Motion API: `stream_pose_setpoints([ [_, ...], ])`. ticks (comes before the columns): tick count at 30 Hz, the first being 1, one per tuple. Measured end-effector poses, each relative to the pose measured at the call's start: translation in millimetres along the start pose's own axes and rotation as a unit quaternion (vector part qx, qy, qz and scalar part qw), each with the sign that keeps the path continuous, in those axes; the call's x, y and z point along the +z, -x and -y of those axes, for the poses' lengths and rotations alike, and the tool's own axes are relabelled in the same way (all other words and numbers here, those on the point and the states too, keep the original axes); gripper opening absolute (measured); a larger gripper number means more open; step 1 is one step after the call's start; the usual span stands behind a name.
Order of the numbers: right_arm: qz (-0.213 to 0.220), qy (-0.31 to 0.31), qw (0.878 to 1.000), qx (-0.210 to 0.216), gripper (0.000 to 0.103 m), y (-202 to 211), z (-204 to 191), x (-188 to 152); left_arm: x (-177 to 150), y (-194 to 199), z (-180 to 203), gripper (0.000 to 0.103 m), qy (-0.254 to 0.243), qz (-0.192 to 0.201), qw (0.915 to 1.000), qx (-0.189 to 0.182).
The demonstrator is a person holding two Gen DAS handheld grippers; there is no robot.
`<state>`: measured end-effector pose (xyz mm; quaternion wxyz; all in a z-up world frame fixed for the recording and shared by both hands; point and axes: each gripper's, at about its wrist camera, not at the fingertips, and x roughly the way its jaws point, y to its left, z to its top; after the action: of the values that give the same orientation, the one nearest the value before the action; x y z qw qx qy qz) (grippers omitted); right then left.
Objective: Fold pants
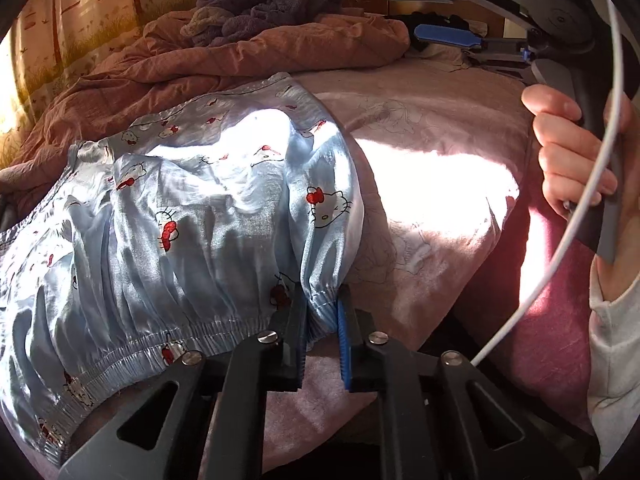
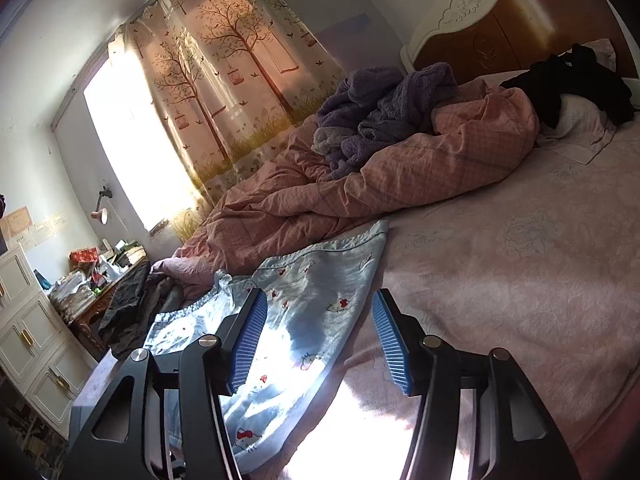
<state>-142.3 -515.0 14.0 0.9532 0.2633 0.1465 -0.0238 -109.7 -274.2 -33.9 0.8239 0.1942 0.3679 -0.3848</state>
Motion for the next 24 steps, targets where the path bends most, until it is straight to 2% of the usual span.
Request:
stream_pose_setpoints([
  [3,-0.015,-0.037,0.999,0.01,0.057,-28.0,15.6,27.0,-0.3,3.1,-2.5,0.01,0.012,0.008,0.9999,0.008],
  [6,-0.057,-0.09,0.994,0.035,0.057,-74.1,37.7,51.8,0.0,8.1,-8.9,0.01,0.034,0.021,0.9992,0.01],
  [8,-0.079,-0.085,0.993,0.001,0.057,-108.6,45.0,62.9,0.3,7.7,-16.2,0.01,0.054,0.019,0.9984,-0.001],
  [10,-0.096,-0.048,0.993,-0.041,0.057,-145.0,45.3,71.6,0.3,4.3,-22.2,0.01,0.07,0.011,0.9974,-0.013],
  [12,-0.125,-0.035,0.989,-0.066,0.055,-183.6,52.7,77.2,-0.7,3.3,-21.1,0.01,0.069,0.009,0.9974,-0.016],
  [15,-0.18,-0.044,0.979,-0.09,0.045,-242.8,73.0,80.7,-0.8,2.5,-18.8,0.01,0.063,0.009,0.9978,-0.017],
  [17,-0.199,-0.056,0.973,-0.102,0.033,-271.3,88.7,77.6,0.2,1.5,-19.8,0.01,0.066,0.006,0.9975,-0.026],
  [20,-0.199,-0.049,0.974,-0.093,0.031,-291.2,93.6,78.8,0.4,1.2,-19.9,0.01,0.069,0.004,0.9972,-0.029],
  [22,-0.201,-0.045,0.976,-0.067,0.032,-296.4,90.5,80.4,0.8,1.1,-19.9,0.01,0.07,0.004,0.997,-0.031],
  [24,-0.207,-0.045,0.975,-0.072,0.032,-303.8,91.6,79.5,1.0,1.2,-19.9,0.01,0.072,0.005,0.9968,-0.034],
])
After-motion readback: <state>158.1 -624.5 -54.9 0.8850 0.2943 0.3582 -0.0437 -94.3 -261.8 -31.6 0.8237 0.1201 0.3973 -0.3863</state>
